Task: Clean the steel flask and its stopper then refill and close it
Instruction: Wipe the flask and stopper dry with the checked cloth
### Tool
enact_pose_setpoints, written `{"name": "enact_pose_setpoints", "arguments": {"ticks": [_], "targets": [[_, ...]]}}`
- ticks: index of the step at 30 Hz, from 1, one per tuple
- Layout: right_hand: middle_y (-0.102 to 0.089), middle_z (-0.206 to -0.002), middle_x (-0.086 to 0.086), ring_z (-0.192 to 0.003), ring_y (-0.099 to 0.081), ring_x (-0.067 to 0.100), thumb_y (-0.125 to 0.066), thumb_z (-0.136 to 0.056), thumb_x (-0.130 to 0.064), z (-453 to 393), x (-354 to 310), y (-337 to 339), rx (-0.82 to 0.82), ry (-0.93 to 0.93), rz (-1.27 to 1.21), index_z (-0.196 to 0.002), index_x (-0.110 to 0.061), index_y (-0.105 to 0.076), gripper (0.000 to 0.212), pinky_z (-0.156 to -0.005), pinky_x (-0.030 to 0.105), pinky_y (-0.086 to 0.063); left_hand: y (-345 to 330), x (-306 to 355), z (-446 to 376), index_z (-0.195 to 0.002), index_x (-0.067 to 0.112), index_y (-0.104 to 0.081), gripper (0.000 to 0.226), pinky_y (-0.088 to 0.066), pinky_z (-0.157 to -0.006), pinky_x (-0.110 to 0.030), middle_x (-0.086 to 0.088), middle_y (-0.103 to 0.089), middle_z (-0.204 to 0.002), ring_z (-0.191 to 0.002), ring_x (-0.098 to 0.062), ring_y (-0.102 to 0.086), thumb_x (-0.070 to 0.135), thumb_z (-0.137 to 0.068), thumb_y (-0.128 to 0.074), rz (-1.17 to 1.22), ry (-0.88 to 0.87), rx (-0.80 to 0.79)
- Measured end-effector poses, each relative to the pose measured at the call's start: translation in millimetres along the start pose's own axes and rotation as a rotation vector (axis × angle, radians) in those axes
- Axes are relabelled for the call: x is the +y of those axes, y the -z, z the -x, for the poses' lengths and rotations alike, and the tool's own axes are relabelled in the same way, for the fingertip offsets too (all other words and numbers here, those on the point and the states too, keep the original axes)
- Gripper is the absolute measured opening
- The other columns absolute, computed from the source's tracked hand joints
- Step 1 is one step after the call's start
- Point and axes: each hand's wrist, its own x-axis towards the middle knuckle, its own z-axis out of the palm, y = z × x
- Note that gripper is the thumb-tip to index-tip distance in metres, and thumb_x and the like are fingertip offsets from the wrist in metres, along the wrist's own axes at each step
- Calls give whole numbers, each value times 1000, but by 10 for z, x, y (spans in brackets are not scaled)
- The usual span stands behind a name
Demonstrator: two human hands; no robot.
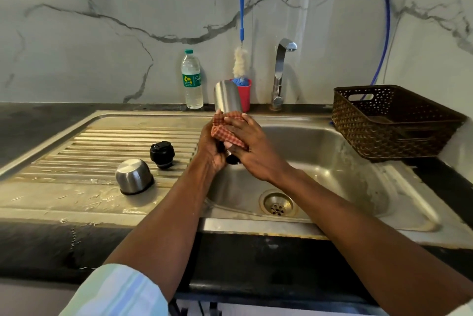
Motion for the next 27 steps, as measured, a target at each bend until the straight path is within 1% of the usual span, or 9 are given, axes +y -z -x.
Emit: {"name": "enact_pose_setpoints", "arguments": {"ticks": [5, 8, 10, 12, 14, 15, 18, 22, 27], "targets": [[-21, -161, -6, -149, -7, 12, -51, -101, -30, -17, 92, 185, 140, -120, -79, -152, -28, -30, 56, -117, 34, -10, -169, -155, 66, -110, 5, -61, 36, -59, -65, -32, -10, -70, -82, -65, -21, -68, 37, -94, -57, -48, 124, -67], [-23, -160, -2, -148, -16, 17, -49, -101, -33, -21, 136, 261, 179, -158, -100, -153, -27, -28, 56, -117, 37, -15, -243, -221, 106, -118, 7, -61, 41, -53, -90, -41, -12, -71, -93, -80, -25, -69, 41, -95, -59, -75, 153, -141], [-28, -158, 2, -142, -30, 23, -47, -102, -33, -59, 147, 308, 256, -211, -143, -153, -27, -27, 55, -115, 43, -28, -273, -242, 163, -123, 8, -58, 46, -50, -94, -48, -14, -69, -98, -86, -28, -66, 43, -93, -62, -172, 198, -202], [-34, -154, 5, -133, -42, 24, -45, -103, -30, -109, 180, 401, 346, -244, -139, -152, -25, -29, 52, -102, 27, -43, -297, -267, 211, -122, 5, -55, 47, -56, -82, -47, -15, -67, -96, -83, -30, -64, 40, -92, -64, -265, 222, -222], [-42, -149, 6, -118, -51, 18, -44, -104, -30, -132, 237, 519, 401, -310, -202, -151, -26, -30, 50, -77, 9, -43, -312, -306, 244, -127, 1, -52, 54, -57, -80, -47, -18, -68, -99, -85, -32, -65, 38, -89, -67, -319, 257, -238], [-44, -147, 6, -116, -52, 18, -44, -104, -32, -135, 291, 569, 429, -346, -250, -151, -27, -30, 50, -77, 13, -44, -337, -325, 261, -129, -1, -51, 60, -58, -80, -46, -20, -68, -101, -87, -33, -66, 37, -87, -69, -344, 274, -248], [-49, -145, 5, -124, -52, 25, -47, -101, -40, -104, 419, 628, 487, -410, -310, -150, -30, -36, 51, -97, 35, -46, -369, -360, 255, -132, -2, -48, 70, -61, -71, -42, -21, -69, -96, -79, -32, -68, 40, -81, -72, -426, 278, -199], [-39, -152, 1, -129, -48, 25, -49, -101, -35, -74, 327, 515, 383, -380, -286, -151, -36, -30, 54, -106, 49, -41, -311, -331, 222, -127, 2, -52, 64, -62, -70, -49, -17, -69, -95, -78, -30, -69, 55, -92, -56, -299, 234, -181], [-12, -163, -1, -147, -15, 27, -55, -98, -29, -31, 13, 157, 74, -219, -98, -149, -34, -36, 55, -116, 51, -16, -201, -168, 63, -116, 6, -61, 43, -60, -65, -33, -11, -71, -85, -70, -24, -70, 42, -99, -46, -127, 130, -9]]}}
